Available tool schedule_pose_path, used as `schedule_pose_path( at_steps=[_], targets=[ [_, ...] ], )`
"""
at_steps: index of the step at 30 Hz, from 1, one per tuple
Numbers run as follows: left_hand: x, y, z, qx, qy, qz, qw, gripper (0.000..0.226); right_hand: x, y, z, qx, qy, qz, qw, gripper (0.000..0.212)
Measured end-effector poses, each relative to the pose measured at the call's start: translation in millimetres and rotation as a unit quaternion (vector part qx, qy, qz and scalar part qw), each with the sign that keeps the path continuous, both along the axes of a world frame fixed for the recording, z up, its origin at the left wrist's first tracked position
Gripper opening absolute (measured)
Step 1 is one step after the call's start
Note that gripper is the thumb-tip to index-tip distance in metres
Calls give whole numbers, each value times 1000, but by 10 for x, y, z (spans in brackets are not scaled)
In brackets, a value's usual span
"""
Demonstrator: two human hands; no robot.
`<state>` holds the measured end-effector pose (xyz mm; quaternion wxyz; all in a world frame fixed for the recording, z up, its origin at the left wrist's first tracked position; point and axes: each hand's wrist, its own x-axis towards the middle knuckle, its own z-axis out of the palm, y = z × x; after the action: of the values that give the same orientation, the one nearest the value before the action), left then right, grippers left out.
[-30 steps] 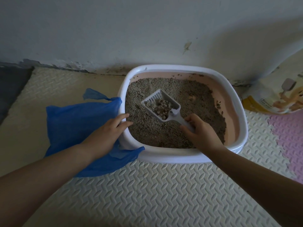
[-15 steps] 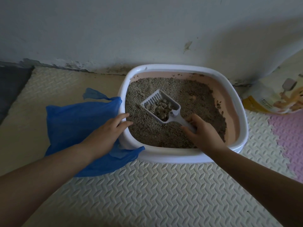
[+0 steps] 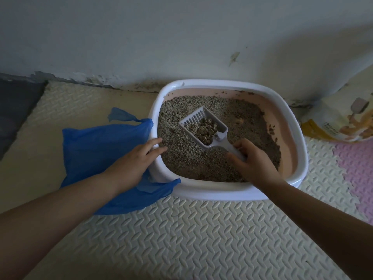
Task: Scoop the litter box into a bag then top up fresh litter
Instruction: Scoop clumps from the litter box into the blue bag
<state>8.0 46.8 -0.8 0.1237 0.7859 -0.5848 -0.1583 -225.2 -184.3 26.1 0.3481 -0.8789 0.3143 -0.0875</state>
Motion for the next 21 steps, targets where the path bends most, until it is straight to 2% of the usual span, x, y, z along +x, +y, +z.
schedule_pose_path(
  at_steps=[4, 7, 11, 16, 21],
  targets=[
    [78, 146, 37, -28, 5, 25, 999, 91, 59, 41, 58, 18, 16, 16, 1000, 16],
    [138, 317, 147, -75, 2, 64, 995, 87, 128, 103, 128, 46, -7, 20, 999, 23],
    [182, 573, 365, -126, 19, 131, 983, 77, 270, 214, 237, 73, -31, 51, 996, 21],
    [253, 841, 497, -160, 30, 175, 971, 75, 534, 410, 359, 91, -15, 127, 988, 21],
    [273, 1032, 500, -164, 49, 191, 967, 79, 875, 614, 404, 70, 21, 199, 977, 22]
  ],
)
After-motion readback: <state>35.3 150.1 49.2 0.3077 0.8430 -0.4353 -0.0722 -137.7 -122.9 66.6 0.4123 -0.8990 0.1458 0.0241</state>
